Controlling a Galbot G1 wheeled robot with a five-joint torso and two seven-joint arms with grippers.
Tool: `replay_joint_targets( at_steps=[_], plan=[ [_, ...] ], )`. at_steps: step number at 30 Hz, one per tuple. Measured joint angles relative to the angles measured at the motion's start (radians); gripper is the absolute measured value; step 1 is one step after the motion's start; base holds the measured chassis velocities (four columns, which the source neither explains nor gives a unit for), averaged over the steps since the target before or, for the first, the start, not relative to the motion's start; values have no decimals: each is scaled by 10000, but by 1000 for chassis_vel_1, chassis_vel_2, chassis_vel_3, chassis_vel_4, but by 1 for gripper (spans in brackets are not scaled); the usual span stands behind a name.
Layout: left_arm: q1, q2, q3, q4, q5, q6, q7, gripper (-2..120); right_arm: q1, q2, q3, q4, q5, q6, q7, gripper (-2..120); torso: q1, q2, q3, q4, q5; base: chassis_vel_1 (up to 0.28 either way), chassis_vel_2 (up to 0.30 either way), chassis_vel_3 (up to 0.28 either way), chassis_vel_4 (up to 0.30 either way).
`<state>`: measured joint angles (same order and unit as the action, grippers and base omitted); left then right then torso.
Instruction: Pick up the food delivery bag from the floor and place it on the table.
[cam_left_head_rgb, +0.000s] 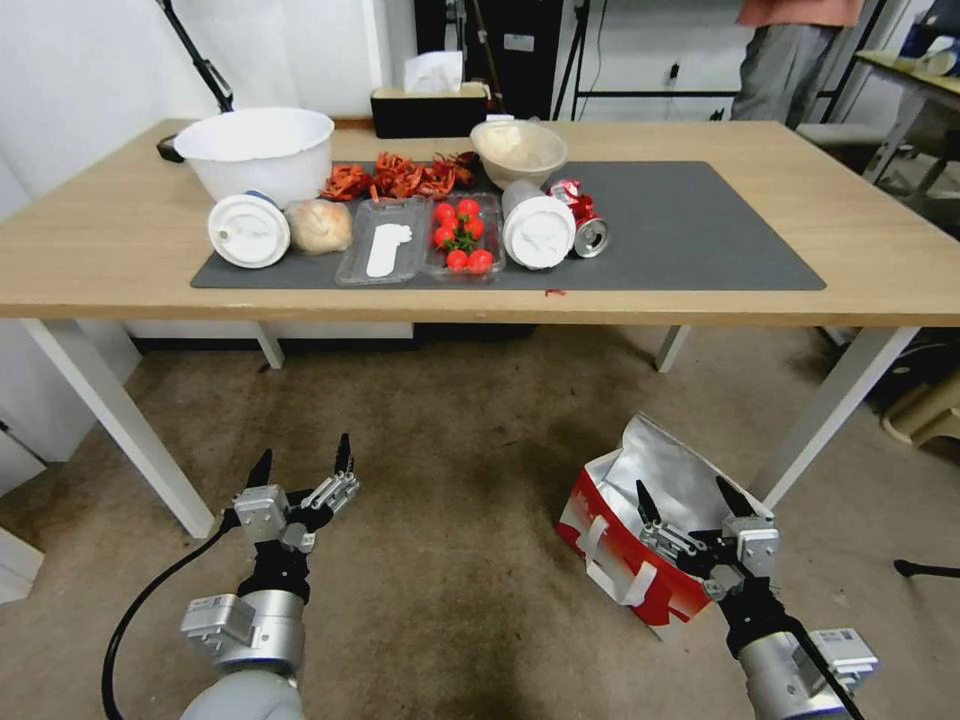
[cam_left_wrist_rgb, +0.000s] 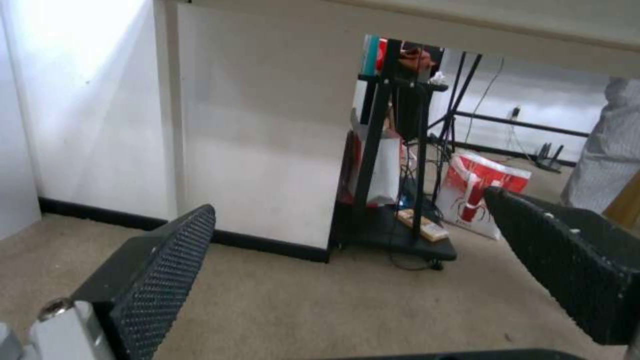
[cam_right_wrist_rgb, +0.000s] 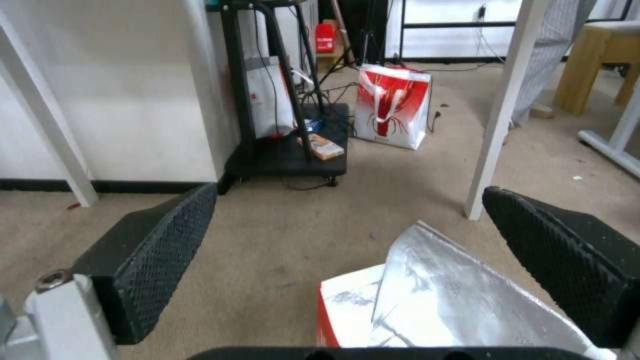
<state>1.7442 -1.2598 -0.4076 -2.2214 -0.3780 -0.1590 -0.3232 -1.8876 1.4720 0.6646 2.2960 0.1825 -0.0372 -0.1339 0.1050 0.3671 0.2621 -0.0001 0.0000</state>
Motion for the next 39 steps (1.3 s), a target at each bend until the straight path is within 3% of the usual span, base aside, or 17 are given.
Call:
replay_joint_targets(
  at_steps=[39],
  plan=[
    [50,25,-21,150,28,-130,59,100,-45,-161,104,23,-52,-14,-111,100,-441,-1510,-1070,0,0,0,0,0,0]
  ],
)
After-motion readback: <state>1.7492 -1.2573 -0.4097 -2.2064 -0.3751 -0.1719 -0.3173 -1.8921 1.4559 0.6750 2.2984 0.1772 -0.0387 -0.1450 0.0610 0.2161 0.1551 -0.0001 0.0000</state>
